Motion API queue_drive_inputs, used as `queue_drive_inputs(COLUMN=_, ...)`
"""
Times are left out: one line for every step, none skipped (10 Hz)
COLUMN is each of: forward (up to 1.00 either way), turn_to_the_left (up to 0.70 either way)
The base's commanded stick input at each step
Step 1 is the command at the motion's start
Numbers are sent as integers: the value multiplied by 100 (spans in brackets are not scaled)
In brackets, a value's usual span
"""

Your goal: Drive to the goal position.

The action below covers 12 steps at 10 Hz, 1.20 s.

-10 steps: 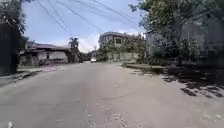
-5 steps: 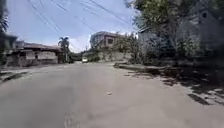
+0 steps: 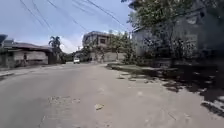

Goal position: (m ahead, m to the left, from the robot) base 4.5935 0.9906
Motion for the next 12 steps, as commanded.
queue_drive_inputs(forward=100, turn_to_the_left=-2)
queue_drive_inputs(forward=100, turn_to_the_left=0)
queue_drive_inputs(forward=100, turn_to_the_left=0)
queue_drive_inputs(forward=100, turn_to_the_left=-2)
queue_drive_inputs(forward=100, turn_to_the_left=-3)
queue_drive_inputs(forward=100, turn_to_the_left=-3)
queue_drive_inputs(forward=100, turn_to_the_left=-3)
queue_drive_inputs(forward=100, turn_to_the_left=-3)
queue_drive_inputs(forward=100, turn_to_the_left=-3)
queue_drive_inputs(forward=100, turn_to_the_left=-3)
queue_drive_inputs(forward=100, turn_to_the_left=-2)
queue_drive_inputs(forward=100, turn_to_the_left=-3)
